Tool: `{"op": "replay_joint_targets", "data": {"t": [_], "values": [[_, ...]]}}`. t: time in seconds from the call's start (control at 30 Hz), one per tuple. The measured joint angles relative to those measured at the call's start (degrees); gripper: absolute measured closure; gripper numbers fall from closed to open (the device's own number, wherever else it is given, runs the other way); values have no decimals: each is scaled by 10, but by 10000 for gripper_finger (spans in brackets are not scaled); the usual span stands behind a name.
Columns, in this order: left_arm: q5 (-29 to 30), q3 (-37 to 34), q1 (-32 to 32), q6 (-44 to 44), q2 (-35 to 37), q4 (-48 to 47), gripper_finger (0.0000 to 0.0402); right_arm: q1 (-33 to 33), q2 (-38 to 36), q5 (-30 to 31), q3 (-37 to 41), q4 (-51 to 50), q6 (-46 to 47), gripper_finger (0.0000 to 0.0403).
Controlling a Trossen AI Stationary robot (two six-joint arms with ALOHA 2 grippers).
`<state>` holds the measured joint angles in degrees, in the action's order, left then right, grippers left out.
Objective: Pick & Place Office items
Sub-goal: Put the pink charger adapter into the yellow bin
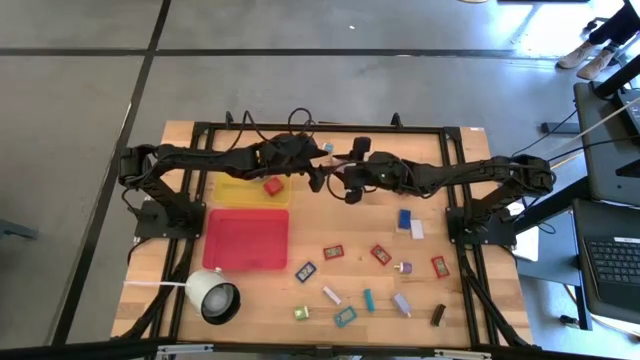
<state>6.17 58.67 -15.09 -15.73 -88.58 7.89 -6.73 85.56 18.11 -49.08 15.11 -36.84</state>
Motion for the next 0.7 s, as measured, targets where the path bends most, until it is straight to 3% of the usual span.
{"op": "replay_joint_targets", "data": {"t": [0.43, 0.7], "values": [[-18, 0, 0, -63, 0, 23, 130, 8, -1, -2, 0, 49, -72, 196], [-19, 0, 0, -91, 0, 27, 204, 8, -1, 3, 0, 49, -91, 196]]}}
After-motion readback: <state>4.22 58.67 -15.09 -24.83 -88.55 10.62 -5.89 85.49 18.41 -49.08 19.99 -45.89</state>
